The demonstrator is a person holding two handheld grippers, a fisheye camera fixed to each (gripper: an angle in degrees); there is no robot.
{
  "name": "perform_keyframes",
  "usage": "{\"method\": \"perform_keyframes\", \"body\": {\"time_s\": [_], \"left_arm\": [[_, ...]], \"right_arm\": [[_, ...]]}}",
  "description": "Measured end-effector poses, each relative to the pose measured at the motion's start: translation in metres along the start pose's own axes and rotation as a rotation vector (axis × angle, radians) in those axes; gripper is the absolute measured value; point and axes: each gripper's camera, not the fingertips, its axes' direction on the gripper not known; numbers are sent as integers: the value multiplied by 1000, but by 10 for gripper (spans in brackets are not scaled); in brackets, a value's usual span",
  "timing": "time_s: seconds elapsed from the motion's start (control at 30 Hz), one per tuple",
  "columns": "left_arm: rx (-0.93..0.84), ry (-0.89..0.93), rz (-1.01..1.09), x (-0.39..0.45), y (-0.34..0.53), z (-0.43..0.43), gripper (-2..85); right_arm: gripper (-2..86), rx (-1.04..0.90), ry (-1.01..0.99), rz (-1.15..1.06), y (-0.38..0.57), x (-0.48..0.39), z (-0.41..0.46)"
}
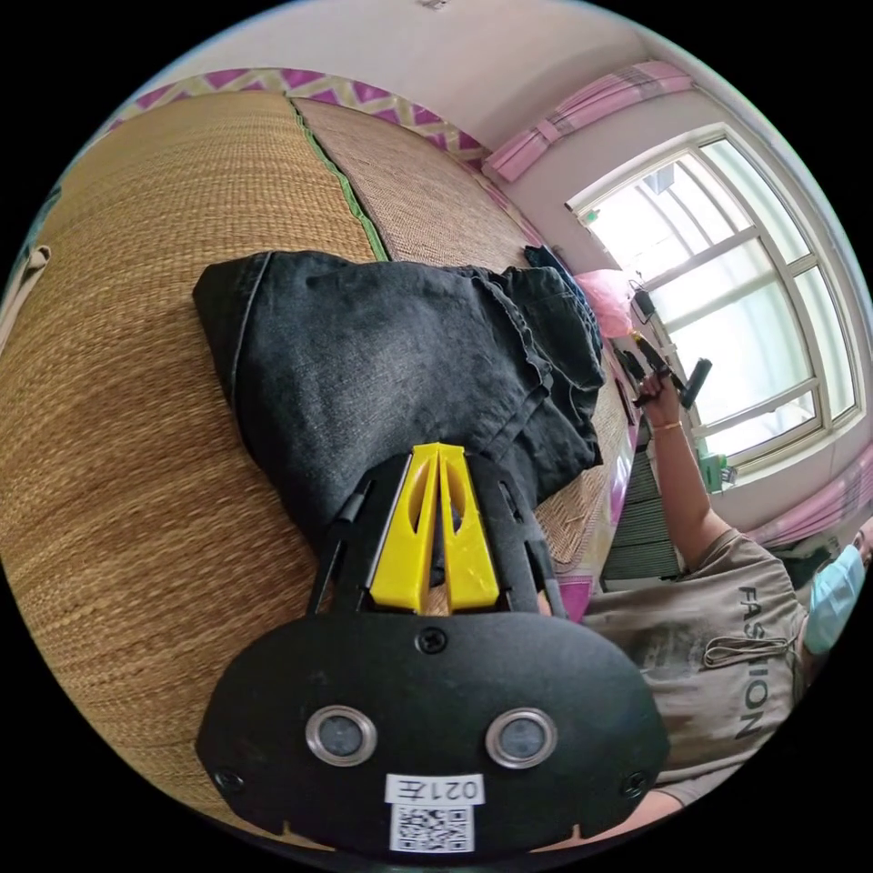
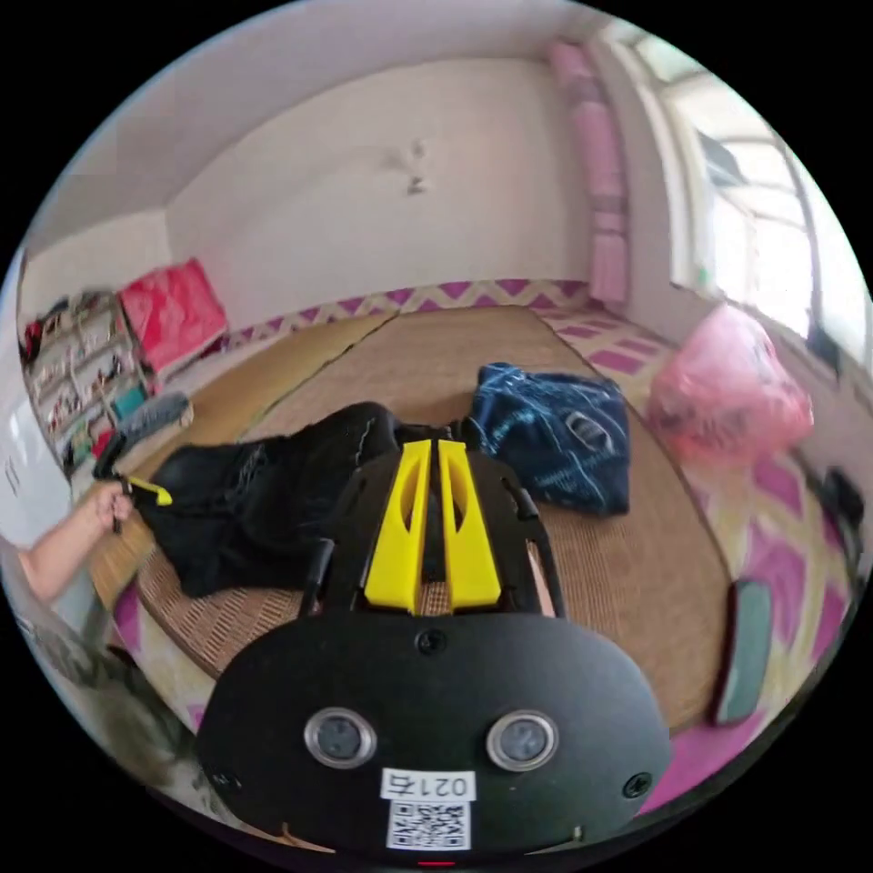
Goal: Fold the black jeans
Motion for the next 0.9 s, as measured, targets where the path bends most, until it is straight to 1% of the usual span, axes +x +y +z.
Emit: {"method": "perform_keyframes", "body": {"time_s": [0.07,0.1,0.17,0.2,0.27,0.33,0.43,0.53,0.6,0.63,0.67,0.73,0.8,0.87,0.9], "left_arm": [[2,2,-3,-2,0,-3,-9],[2,-3,-3,-2,0,-3,-9],[0,-35,3,1,1,-5,-9],[0,-46,5,3,1,-5,-9],[1,-79,12,7,2,-7,-9],[0,-87,16,7,3,-9,-9],[4,-56,3,0,6,-13,-9],[8,-30,-6,-5,10,-17,-9],[10,-25,-6,-6,12,-19,-9],[9,-19,-5,-7,13,-20,-9],[9,-14,-5,-8,15,-21,-9],[9,-7,-7,-9,18,-22,-9],[10,-2,-8,-10,21,-23,-9],[10,1,-10,-10,25,-25,-9],[10,1,-10,-9,26,-25,-9]], "right_arm": [[48,-104,-27,-160,-38,-56,64],[51,-135,-50,-192,-47,-67,83],[58,-294,-70,-305,-74,-105,163],[62,-326,-61,-336,-79,-115,182],[96,-425,8,-434,-93,-146,250],[126,-502,5,-466,-99,-159,294],[129,-630,-39,-486,-96,-179,353],[98,-632,-22,-473,-96,-200,364],[80,-593,21,-498,-105,-215,343],[74,-518,82,-480,-118,-216,315],[72,-457,63,-433,-133,-209,286],[73,-440,13,-377,-145,-202,270],[78,-493,59,-374,-140,-206,289],[88,-662,128,-319,-118,-207,349],[89,-657,137,-302,-115,-208,354]]}}
